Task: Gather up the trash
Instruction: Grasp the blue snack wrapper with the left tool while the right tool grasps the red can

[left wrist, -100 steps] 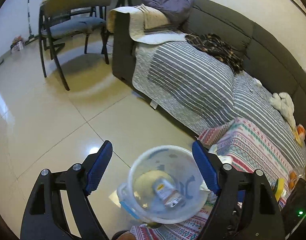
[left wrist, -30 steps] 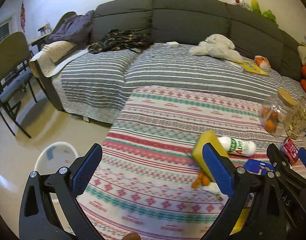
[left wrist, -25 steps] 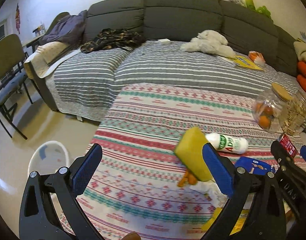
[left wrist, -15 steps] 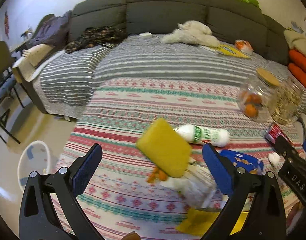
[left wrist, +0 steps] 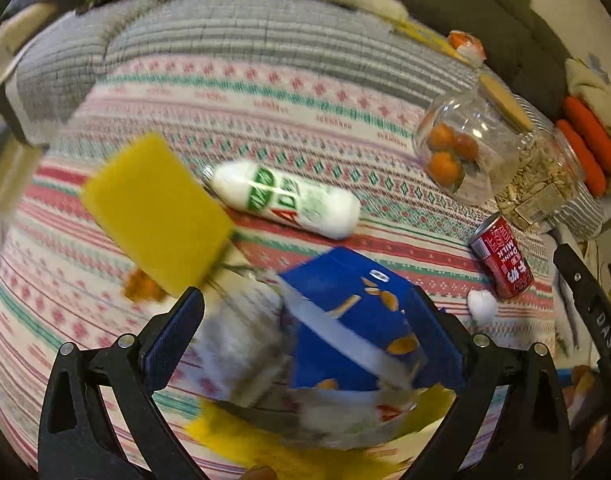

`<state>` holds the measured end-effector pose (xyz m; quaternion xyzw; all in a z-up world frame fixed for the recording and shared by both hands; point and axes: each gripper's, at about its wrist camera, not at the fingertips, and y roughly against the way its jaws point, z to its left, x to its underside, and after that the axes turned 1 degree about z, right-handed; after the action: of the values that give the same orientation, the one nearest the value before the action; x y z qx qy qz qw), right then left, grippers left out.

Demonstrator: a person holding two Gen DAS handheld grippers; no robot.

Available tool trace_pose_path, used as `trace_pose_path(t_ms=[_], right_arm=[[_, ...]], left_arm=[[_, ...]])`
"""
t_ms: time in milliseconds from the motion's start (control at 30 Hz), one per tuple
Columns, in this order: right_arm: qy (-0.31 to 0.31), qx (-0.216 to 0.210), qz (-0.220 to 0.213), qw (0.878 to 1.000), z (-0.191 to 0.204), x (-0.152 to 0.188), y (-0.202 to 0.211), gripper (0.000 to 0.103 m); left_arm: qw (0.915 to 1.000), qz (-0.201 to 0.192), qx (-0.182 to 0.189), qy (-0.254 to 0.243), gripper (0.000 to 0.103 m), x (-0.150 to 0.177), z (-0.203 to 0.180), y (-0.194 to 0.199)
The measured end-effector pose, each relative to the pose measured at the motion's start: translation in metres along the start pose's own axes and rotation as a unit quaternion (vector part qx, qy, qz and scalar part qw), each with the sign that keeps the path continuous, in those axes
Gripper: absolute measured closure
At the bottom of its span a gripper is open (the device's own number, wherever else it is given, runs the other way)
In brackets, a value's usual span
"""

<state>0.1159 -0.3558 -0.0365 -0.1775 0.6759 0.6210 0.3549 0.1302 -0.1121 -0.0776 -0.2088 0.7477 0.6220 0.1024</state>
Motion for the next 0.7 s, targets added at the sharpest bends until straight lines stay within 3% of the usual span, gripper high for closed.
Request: trace_pose_path(t_ms=[267, 300, 333, 400, 433, 500, 567, 700], right_arm=[[0.065, -0.023, 0.031, 0.997, -0.001, 0.002, -0.042, 0.008], [0.063, -0.022, 0.037, 0.997, -0.003, 0.002, -0.048, 0.008], [0.061, -0.023, 0.041, 0.997, -0.005, 0.003, -0.052, 0.008], [0.058, -0.032, 0.050, 0.997, -0.008, 0.003, -0.061, 0.008], [0.060, -0.037, 0.052, 0.996, -0.009, 0.003, -0.063, 0.008], [0.067, -0.052, 0.053, 0.995, -0.007, 0.003, -0.068, 0.008], [0.073, -0.061, 0.064, 0.993, -0.003, 0.004, -0.073, 0.008], [0.086, -0.064, 0.101, 0.989, 0.005, 0.010, -0.092, 0.009]], left_arm=[[0.9984, 0.043, 0.021, 0.029, 0.008, 0.000, -0.019, -0.024], [0.9978, 0.047, 0.030, 0.036, 0.016, -0.001, -0.017, -0.027], [0.9972, 0.051, 0.039, 0.037, 0.034, -0.002, -0.016, -0.029], [0.9961, 0.053, 0.063, 0.033, 0.053, -0.003, -0.013, -0.031], [0.9956, 0.049, 0.075, 0.029, 0.069, -0.004, -0.011, -0.029], [0.9936, 0.044, 0.100, 0.028, 0.086, -0.005, -0.008, -0.024], [0.9915, 0.037, 0.123, 0.022, 0.091, -0.006, -0.007, -0.016], [0.9910, 0.009, 0.134, -0.006, 0.095, -0.007, -0.011, 0.005]])
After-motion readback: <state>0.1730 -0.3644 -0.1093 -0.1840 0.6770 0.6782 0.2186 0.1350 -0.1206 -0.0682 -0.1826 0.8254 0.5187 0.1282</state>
